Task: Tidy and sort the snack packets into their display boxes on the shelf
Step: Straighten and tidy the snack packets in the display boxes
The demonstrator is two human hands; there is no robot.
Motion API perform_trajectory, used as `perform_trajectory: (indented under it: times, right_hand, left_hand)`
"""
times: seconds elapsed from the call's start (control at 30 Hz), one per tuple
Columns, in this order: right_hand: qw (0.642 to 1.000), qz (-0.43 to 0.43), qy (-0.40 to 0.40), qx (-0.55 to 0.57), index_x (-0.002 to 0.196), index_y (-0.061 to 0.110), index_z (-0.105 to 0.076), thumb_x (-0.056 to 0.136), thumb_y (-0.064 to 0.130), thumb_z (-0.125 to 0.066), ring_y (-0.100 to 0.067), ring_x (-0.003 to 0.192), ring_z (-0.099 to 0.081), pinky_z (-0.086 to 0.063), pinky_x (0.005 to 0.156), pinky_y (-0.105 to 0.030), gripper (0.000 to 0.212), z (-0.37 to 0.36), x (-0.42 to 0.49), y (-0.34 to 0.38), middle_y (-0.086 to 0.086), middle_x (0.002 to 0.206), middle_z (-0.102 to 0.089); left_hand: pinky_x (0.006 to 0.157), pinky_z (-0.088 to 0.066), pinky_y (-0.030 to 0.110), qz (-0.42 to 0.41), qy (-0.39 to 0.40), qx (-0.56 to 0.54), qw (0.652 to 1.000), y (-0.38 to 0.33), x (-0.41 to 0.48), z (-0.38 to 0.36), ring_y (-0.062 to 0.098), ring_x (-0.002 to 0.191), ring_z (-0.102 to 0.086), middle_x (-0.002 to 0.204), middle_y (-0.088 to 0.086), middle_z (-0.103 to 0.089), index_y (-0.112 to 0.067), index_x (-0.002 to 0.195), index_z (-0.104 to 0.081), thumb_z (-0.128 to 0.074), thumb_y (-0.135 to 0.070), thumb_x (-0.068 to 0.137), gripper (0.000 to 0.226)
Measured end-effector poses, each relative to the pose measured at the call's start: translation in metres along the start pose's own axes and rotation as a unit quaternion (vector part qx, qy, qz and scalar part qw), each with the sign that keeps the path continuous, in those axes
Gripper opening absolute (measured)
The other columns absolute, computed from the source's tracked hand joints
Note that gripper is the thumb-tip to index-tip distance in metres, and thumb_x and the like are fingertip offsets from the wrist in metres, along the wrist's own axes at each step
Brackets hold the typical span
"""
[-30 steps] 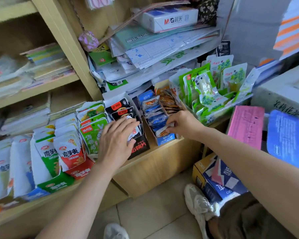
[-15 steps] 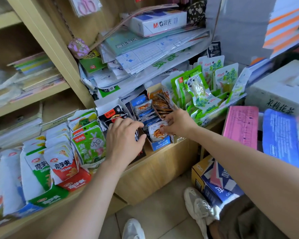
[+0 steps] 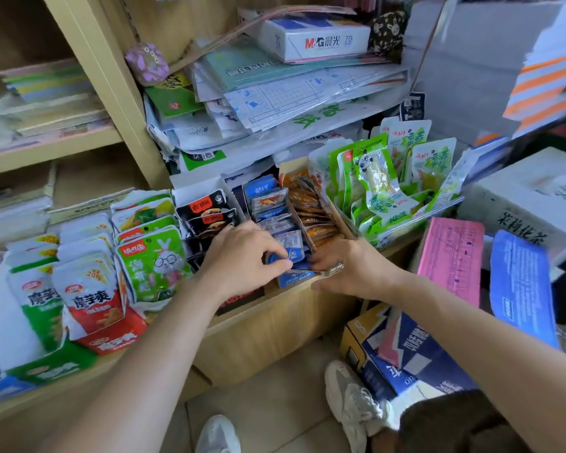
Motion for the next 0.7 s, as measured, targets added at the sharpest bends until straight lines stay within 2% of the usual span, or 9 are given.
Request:
perform_trajectory:
  times: [0.07,0.13,0.2,0.27,0.33,0.4,0.53,0.63,0.7]
  right_hand:
    - [0.999,0.032,-0.015,-0.015,0.102,0.016,-0.08,0.086,0.043,-0.073,-0.013,0.105,-0.067,-0.051,0.093,-0.022,0.033,-0.001,-0.003,0.005,-0.004,0.115,-0.073]
    - [0.997,0.063,-0.023,-0.033,0.098,0.018,-0.081,0.091,0.041,-0.067,-0.015,0.103,-0.067,-0.053,0.093,-0.029,0.028,-0.004,-0.004,0.009,-0.005,0.112,-0.074]
    - [0.996,0.072,-0.026,-0.04,0.097,0.018,-0.081,0.092,0.035,-0.069,-0.016,0.104,-0.066,-0.054,0.091,-0.036,0.022,-0.007,-0.003,0.008,-0.004,0.112,-0.074]
    - [0.996,0.073,-0.028,-0.045,0.096,0.018,-0.081,0.091,0.033,-0.07,-0.015,0.106,-0.065,-0.054,0.092,-0.038,0.019,-0.008,-0.003,0.005,-0.003,0.115,-0.073]
    - [0.995,0.078,-0.021,-0.056,0.095,0.019,-0.081,0.091,0.032,-0.07,-0.014,0.107,-0.064,-0.054,0.092,-0.039,0.018,-0.01,-0.003,0.004,-0.002,0.117,-0.072]
    - [0.994,0.083,-0.016,-0.067,0.096,0.019,-0.081,0.09,0.03,-0.071,-0.014,0.107,-0.064,-0.054,0.091,-0.039,0.016,-0.01,-0.003,0.004,-0.001,0.117,-0.072]
    - [0.984,0.116,-0.061,-0.12,0.091,0.016,-0.08,0.087,0.02,-0.075,-0.017,0.091,-0.068,-0.058,0.079,-0.034,0.008,-0.005,-0.004,0.015,-0.001,0.1,-0.075]
    - [0.976,0.113,-0.109,-0.153,0.083,0.015,-0.078,0.09,0.018,-0.068,-0.019,0.077,-0.066,-0.057,0.066,-0.035,0.012,-0.005,-0.002,0.017,0.001,0.084,-0.072]
    - [0.976,0.096,-0.124,-0.153,0.083,0.015,-0.078,0.093,0.027,-0.058,-0.02,0.073,-0.065,-0.055,0.062,-0.037,0.025,-0.005,0.003,0.013,0.0,0.08,-0.07]
  left_hand:
    - [0.095,-0.037,0.038,0.007,-0.013,0.027,1.0,-0.002,0.004,0.0,0.01,0.112,-0.05,0.111,-0.021,-0.069,-0.044,0.112,-0.071,-0.064,-0.064,0.086,0.034]
    - [0.09,-0.037,0.038,0.007,-0.01,0.052,0.999,-0.006,0.009,-0.002,0.011,0.106,-0.049,0.109,-0.02,-0.068,-0.043,0.114,-0.071,-0.067,-0.064,0.083,0.037]
    - [0.078,-0.036,0.033,0.012,-0.031,0.078,0.996,-0.006,0.013,0.0,0.01,0.097,-0.05,0.101,-0.017,-0.069,-0.042,0.11,-0.072,-0.067,-0.059,0.087,0.029]
    - [0.072,-0.04,0.03,0.042,-0.081,0.063,0.994,0.0,0.013,0.011,0.009,0.084,-0.05,0.092,-0.014,-0.068,-0.041,0.105,-0.075,-0.065,-0.048,0.093,0.017]
    - [0.069,-0.043,0.03,0.067,-0.126,0.02,0.99,0.006,0.01,0.022,0.009,0.077,-0.051,0.09,-0.007,-0.071,-0.038,0.104,-0.077,-0.066,-0.041,0.095,0.015]
    - [0.068,-0.041,0.029,0.071,-0.135,0.005,0.988,0.007,0.009,0.025,0.007,0.075,-0.047,0.087,-0.006,-0.069,-0.037,0.104,-0.078,-0.066,-0.041,0.095,0.016]
    - [0.07,-0.038,0.028,0.042,-0.057,0.039,0.997,0.002,0.012,0.011,0.008,0.077,-0.046,0.081,-0.013,-0.05,-0.046,0.103,-0.076,-0.063,-0.06,0.09,0.024]
    - [0.079,-0.039,0.03,0.013,-0.011,-0.001,1.0,0.001,0.009,0.006,0.012,0.097,-0.057,0.098,-0.009,-0.062,-0.05,0.109,-0.073,-0.061,-0.071,0.083,0.036]
    - [0.088,-0.038,0.032,-0.016,-0.029,-0.023,0.999,-0.005,0.003,0.008,0.01,0.107,-0.056,0.104,-0.012,-0.069,-0.046,0.107,-0.075,-0.069,-0.069,0.078,0.037]
Point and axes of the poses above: each hand's wrist, its own x-axis towards the middle knuckle, its own z-axis out of the back of the hand, y = z × x, the point moved 8 cm from there along x, towards the middle knuckle
